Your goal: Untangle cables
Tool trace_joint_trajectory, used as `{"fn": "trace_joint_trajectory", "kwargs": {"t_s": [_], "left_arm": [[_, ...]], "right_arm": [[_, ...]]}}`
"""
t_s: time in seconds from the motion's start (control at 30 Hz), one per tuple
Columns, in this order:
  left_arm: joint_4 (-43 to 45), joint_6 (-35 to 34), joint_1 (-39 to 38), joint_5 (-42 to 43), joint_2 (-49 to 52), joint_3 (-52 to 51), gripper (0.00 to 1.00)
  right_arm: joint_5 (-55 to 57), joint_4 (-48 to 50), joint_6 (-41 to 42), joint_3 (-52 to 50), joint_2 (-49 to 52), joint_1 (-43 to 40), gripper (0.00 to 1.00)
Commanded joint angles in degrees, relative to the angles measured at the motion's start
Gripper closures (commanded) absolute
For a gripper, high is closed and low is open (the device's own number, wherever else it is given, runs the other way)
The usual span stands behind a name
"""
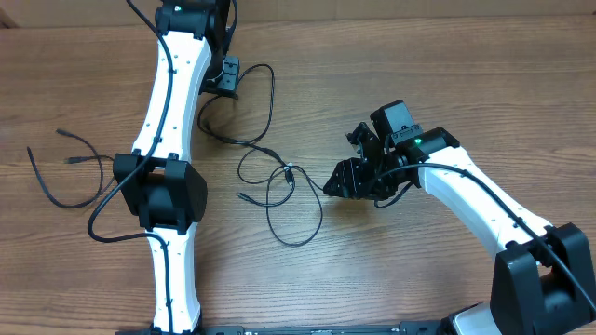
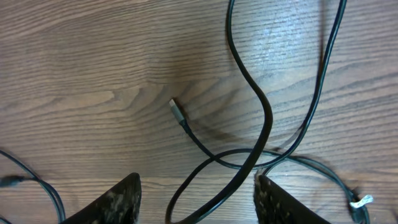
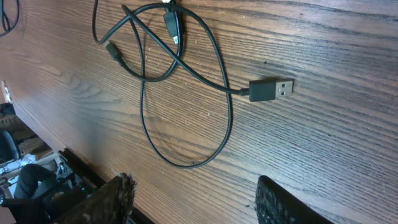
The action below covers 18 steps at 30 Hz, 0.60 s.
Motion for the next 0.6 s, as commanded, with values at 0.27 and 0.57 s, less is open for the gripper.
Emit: {"fn": "trace_joint_trajectory", "kwargs": {"t_s": [0.27,0.57], "left_arm": [[2.3,11.5,0.6,4.3,0.3,-8.5,0.39],[5.0,11.3,0.6,4.0,0.3,-10.8,0.69]], "right_arm": [[1.5,-0.3,-0.5,-0.1,-0.1,0.1,0.39],[1.5,-0.5,-0.4,-0.1,-0.1,0.1,0.39]]}}
